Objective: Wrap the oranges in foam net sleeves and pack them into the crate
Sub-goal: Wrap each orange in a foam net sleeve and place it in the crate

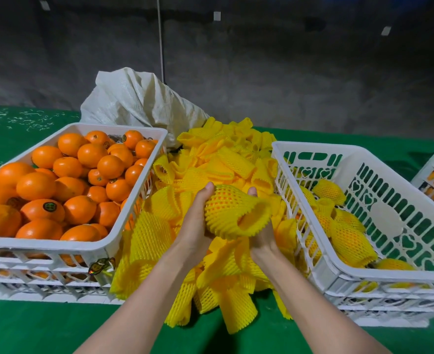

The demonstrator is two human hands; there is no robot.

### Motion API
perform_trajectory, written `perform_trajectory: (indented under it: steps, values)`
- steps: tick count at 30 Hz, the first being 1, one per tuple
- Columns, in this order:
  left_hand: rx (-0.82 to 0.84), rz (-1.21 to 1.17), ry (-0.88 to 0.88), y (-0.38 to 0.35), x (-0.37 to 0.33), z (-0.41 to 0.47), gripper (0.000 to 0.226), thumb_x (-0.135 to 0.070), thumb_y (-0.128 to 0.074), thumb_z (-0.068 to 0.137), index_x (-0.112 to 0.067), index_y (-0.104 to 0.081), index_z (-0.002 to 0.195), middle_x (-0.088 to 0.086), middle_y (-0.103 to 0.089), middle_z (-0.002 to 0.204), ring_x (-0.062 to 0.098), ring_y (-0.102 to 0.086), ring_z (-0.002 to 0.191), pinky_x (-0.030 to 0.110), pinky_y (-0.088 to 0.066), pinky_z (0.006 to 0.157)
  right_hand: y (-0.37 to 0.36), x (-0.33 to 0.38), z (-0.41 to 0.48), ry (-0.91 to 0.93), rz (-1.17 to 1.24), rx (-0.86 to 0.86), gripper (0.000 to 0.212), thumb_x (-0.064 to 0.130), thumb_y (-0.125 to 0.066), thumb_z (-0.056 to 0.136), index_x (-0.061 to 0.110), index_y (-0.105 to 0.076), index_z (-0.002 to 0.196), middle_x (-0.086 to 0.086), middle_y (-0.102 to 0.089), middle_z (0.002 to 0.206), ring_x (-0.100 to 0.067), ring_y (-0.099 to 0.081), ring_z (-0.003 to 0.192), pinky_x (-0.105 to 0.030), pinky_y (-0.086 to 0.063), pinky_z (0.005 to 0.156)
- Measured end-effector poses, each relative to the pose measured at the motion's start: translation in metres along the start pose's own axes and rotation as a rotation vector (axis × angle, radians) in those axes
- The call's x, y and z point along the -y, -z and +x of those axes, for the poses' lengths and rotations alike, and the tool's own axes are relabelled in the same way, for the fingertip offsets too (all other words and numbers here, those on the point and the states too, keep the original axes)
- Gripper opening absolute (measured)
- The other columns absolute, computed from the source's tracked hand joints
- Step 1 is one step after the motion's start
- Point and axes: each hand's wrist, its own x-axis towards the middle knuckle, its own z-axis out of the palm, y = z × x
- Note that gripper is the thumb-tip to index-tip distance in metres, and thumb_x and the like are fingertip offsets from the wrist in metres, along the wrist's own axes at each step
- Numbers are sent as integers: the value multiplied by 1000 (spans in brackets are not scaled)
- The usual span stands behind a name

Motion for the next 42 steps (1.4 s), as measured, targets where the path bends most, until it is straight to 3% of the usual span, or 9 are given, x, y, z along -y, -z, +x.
perform_trajectory:
  steps: [3,6,12,16,20,29,34,37,42]
  values:
    - [-210,283,-249,2,5,3,35,-53,-48,91,-22,-59,78,3,-64,86,18,-62,85,36,-48,79,-2,-6,-2,-88,44,88,41,38,-21,101,27,-57,86,15,-70,70,2,-65,64,-18,-53,60]
    - [-341,680,-545,10,9,5,42,-52,-46,92,-36,-46,53,-4,-42,67,8,-41,65,25,-28,63,-6,-13,2,-152,40,74,51,50,-19,98,26,-63,87,13,-72,73,-1,-67,68,-21,-54,61]
    - [-544,934,-727,4,14,18,27,-27,-68,86,-1,-69,78,6,-51,77,19,-47,74,30,-32,66,-12,-18,5,-194,23,-117,42,59,-32,94,29,-60,108,-6,-66,107,-26,-62,99,-47,-48,93]
    - [-484,391,-385,-8,8,21,43,-36,-50,97,-19,-36,60,3,-32,59,17,-31,61,32,-23,59,-6,-13,13,-128,110,-123,20,42,-46,95,32,-59,84,10,-68,76,-6,-65,67,-30,-51,66]
    - [-443,180,57,-3,-4,24,41,-47,-49,95,-17,-43,69,10,-48,67,21,-45,67,38,-37,66,0,-4,9,-250,365,-58,18,36,-45,95,29,-60,99,6,-70,69,-6,-66,55,-19,-51,46]
    - [-332,278,-13,-4,0,22,45,-35,-59,92,-12,-47,55,-3,-53,42,16,-54,47,19,-38,45,8,-5,5,-249,346,88,33,35,-41,94,16,-65,82,-2,-71,68,-14,-65,63,-29,-49,69]
    - [-201,244,159,-9,-6,14,54,-62,-52,85,-10,-64,96,14,-69,100,28,-65,95,48,-52,89,16,-1,7,-165,268,51,37,35,-37,97,18,-69,86,-2,-72,77,-14,-68,72,-24,-54,61]
    - [-44,139,366,-11,-8,8,58,-67,-49,82,-17,-66,108,11,-73,102,30,-70,89,52,-56,77,21,3,8,-9,27,-16,22,30,-36,99,27,-58,98,-1,-61,97,-17,-60,95,-26,-51,67]
    - [20,137,331,-18,-3,9,41,-51,-51,90,-14,-67,97,11,-70,83,23,-67,72,33,-51,68,23,12,13,145,-188,-83,26,27,-51,95,17,-47,71,-9,-44,78,-21,-43,73,-34,-33,67]
